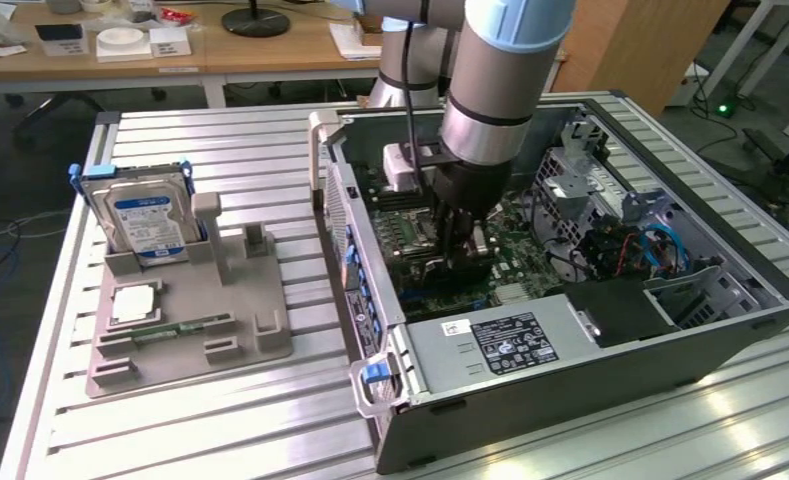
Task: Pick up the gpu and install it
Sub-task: 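Insert the gpu into the slot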
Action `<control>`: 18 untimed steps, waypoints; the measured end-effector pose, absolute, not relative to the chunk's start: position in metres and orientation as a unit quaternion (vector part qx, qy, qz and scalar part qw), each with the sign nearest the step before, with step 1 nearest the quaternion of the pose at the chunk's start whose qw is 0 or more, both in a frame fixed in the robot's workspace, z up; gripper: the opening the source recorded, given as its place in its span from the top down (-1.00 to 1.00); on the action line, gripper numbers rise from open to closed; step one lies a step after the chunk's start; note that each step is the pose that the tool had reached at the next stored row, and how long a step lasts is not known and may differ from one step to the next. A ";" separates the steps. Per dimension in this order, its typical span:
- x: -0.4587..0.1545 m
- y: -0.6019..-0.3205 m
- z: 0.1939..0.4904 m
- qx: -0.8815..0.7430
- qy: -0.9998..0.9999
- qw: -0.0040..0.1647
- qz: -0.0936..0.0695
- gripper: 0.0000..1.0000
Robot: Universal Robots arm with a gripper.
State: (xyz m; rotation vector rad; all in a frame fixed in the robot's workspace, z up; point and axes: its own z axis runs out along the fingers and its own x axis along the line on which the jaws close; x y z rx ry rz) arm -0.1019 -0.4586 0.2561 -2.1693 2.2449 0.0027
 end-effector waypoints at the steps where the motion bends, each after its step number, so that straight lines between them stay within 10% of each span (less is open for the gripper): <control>1: -0.102 -0.459 0.259 -0.695 0.719 0.010 0.001 0.30; 10: -0.102 -0.458 0.278 -0.695 0.719 0.012 -0.001 0.30; 18: -0.102 -0.458 0.278 -0.695 0.719 0.012 -0.001 0.80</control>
